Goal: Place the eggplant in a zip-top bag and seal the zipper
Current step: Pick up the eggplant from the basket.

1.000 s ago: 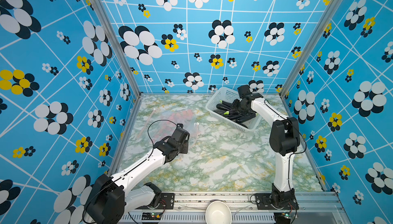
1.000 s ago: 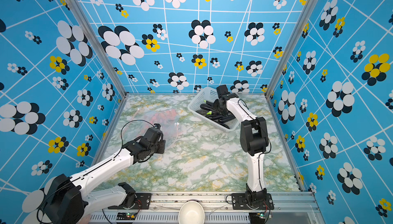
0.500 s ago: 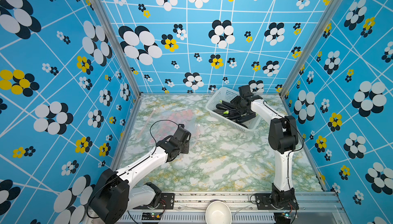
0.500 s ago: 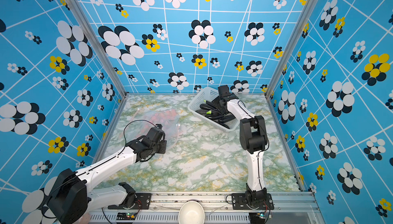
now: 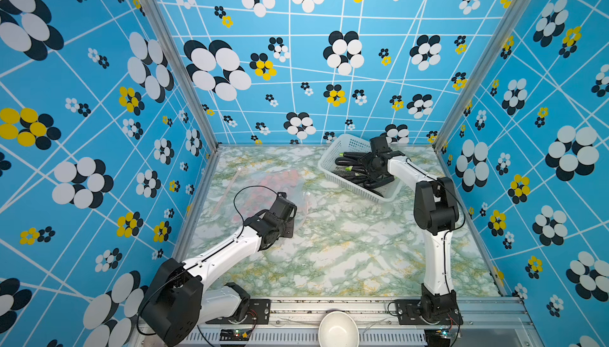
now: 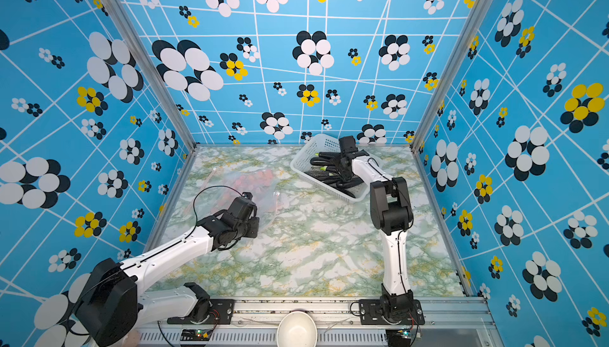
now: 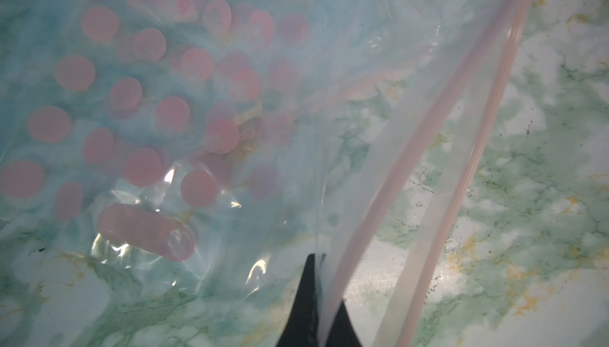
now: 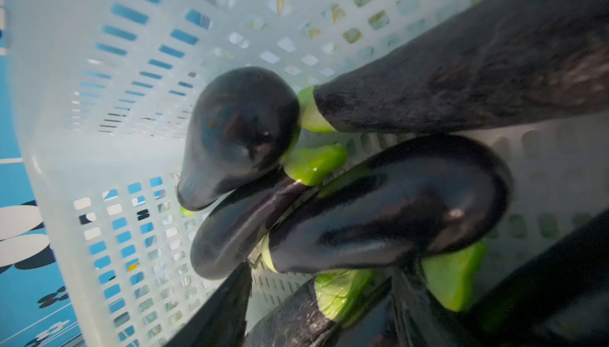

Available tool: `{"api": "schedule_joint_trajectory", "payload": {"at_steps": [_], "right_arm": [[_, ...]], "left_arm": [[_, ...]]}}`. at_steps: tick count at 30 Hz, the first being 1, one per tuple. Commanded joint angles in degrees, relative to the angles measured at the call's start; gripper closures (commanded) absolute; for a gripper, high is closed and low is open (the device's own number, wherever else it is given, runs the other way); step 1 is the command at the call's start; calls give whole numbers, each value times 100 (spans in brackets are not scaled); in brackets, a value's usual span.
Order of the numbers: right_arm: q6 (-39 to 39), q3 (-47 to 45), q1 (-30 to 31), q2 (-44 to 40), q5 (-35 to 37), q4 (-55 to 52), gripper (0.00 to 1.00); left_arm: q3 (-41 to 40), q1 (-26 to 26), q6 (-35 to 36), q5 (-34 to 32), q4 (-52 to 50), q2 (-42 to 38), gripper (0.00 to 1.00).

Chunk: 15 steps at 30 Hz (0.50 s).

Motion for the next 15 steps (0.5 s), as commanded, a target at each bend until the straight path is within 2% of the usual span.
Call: {"api": "schedule_joint_trajectory", "payload": {"at_steps": [1,7,9,12,15], "right_arm": [[232,-70,-71,271,-34,51,30],[326,100,-84,502,-7,-105,32],[310,141,-86,575,27,-172,37],[160,184,-77,632,22,-319,51],[-90,101,-73,499,36,-455,58]], "left_arm": [[157,-40,-33,66,93,111,100],[212,-67,-29,66,114,217,100],[214,-79,-36,68,134,230,100],[222,-76,-19,57,135,235,100],[244,-78,1,39,106,251,100]]}}
